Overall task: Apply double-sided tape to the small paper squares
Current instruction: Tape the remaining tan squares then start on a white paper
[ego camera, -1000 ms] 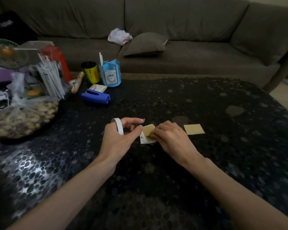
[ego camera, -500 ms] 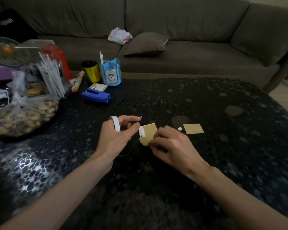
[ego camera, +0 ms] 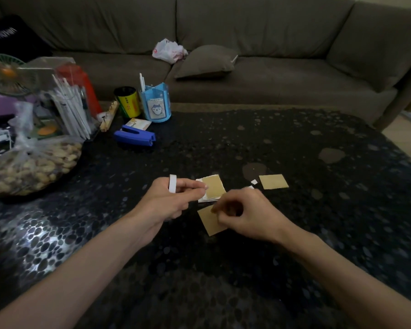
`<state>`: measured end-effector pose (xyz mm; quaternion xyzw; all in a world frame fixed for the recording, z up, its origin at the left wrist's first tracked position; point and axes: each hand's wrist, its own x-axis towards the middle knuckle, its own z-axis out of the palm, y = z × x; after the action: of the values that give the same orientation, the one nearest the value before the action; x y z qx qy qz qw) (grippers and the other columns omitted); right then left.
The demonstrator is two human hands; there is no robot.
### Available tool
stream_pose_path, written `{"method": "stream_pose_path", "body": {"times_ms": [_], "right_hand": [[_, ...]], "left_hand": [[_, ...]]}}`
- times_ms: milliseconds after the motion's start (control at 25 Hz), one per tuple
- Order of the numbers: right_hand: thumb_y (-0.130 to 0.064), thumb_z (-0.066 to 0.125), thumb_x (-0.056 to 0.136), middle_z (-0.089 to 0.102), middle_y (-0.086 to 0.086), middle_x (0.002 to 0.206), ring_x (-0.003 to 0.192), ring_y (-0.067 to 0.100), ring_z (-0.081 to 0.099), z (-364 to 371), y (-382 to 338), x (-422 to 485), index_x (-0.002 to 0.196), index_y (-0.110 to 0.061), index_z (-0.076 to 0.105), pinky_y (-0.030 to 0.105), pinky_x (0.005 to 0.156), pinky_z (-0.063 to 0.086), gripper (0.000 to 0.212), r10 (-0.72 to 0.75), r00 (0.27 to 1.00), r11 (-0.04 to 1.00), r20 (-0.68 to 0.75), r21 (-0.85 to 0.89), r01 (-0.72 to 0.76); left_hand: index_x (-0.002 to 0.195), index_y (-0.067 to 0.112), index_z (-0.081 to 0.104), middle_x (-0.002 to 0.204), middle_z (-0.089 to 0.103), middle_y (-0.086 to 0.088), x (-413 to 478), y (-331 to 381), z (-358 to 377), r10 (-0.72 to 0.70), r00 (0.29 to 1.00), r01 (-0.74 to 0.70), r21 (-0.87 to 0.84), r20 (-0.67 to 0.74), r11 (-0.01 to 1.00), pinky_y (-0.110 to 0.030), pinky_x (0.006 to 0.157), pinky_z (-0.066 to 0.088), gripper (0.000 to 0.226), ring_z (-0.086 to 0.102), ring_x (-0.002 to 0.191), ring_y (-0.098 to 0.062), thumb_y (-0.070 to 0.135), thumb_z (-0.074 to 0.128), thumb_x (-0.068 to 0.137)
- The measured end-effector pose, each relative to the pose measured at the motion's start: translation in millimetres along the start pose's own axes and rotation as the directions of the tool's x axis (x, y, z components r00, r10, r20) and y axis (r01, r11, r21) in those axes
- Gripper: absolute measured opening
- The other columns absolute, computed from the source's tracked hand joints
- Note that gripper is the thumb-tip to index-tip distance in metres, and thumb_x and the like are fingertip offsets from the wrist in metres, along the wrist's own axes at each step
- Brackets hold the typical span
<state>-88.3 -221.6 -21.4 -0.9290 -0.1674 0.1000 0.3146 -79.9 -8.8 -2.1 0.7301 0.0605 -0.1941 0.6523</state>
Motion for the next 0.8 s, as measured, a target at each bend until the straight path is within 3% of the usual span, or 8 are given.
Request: {"method": "stream_pose_path", "body": {"times_ms": [80, 200, 520, 800], "right_hand": [[-0.017, 0.071, 0.098, 0.074, -0.015, 0.109, 0.102, -0.003, 0.068, -4.8, -0.8, 4.0, 0.116, -0.033, 0.075, 0.024, 0.096, 0.056, 0.024, 0.12, 0.989, 0.948, -0.085, 0.306, -0.088], [-0.013, 0.07, 0.097, 0.077, -0.015, 0.108, 0.1, 0.0, 0.072, -6.8, -4.7, 6.1, 0.116, -0.036, 0.077, 0.027, 0.089, 0.056, 0.03, 0.233, 0.972, 0.754, 0.03, 0.626, -0.2], [-0.025, 0.077, 0.095, 0.079, -0.006, 0.108, 0.105, 0.015, 0.069, -1.7, -1.5, 7.7, 0.098, -0.026, 0.084, 0.034, 0.086, 0.049, 0.008, 0.263, 0.964, 0.652, 0.034, 0.731, -0.204], [-0.017, 0.074, 0.095, 0.077, -0.011, 0.115, 0.113, 0.013, 0.068, 0.1, -1.9, 9.4, 0.102, -0.033, 0.083, 0.036, 0.093, 0.052, 0.02, 0.269, 0.962, 0.659, 0.058, 0.717, -0.227]], "left_hand": [[0.105, 0.019, 0.082, 0.061, 0.06, 0.005, 0.0, 1.5, -3.3, -0.038, 0.998, 0.039, -0.023, 0.056, 0.999, -0.018, 0.044, 0.026, 0.017, 0.038, 0.048, -0.005, 0.02, 0.079, 0.088], [0.107, 0.021, 0.082, 0.06, 0.054, 0.005, 1.8, 0.7, -6.7, -0.075, 0.993, 0.078, -0.032, 0.092, 0.996, -0.02, 0.046, 0.025, 0.019, 0.035, 0.05, -0.005, 0.022, 0.079, 0.088], [0.109, 0.019, 0.081, 0.058, 0.054, 0.006, 6.2, -3.4, -4.9, -0.078, 0.994, 0.08, -0.032, 0.082, 0.996, -0.019, 0.044, 0.025, 0.021, 0.034, 0.05, -0.005, 0.022, 0.079, 0.088], [0.106, 0.02, 0.082, 0.056, 0.053, 0.006, 5.5, -3.8, -4.5, -0.073, 0.994, 0.076, -0.033, 0.084, 0.997, -0.019, 0.045, 0.025, 0.017, 0.035, 0.048, -0.005, 0.02, 0.079, 0.089]]}}
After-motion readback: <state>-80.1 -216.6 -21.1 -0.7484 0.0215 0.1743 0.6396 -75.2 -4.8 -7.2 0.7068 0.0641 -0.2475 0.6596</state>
